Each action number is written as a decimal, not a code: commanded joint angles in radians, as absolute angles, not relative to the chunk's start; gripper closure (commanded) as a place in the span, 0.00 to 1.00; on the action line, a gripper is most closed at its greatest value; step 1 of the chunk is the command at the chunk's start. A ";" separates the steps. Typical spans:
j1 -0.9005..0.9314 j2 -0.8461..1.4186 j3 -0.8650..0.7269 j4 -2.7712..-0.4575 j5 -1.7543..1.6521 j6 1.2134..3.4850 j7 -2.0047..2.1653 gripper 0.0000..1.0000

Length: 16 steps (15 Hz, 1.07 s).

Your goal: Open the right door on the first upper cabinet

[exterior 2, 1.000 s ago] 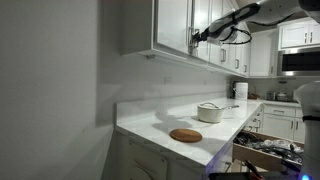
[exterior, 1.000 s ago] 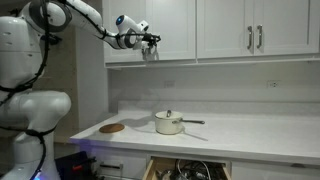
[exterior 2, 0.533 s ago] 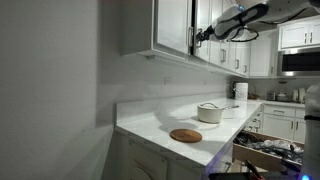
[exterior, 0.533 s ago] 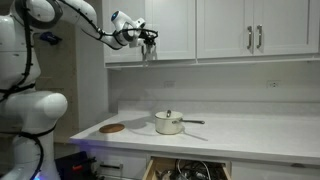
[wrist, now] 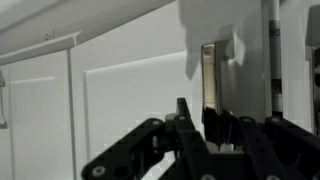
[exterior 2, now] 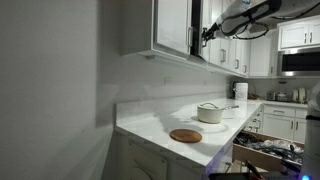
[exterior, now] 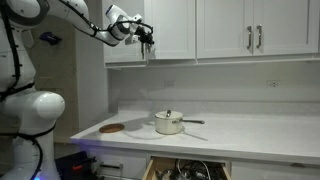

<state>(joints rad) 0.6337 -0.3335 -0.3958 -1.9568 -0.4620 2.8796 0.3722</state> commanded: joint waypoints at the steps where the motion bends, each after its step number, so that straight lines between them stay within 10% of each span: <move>1: 0.569 -0.352 -0.374 -1.978 -0.507 2.802 0.428 0.94; 16: 0.389 -0.359 -0.226 -1.968 -0.704 2.695 0.747 0.94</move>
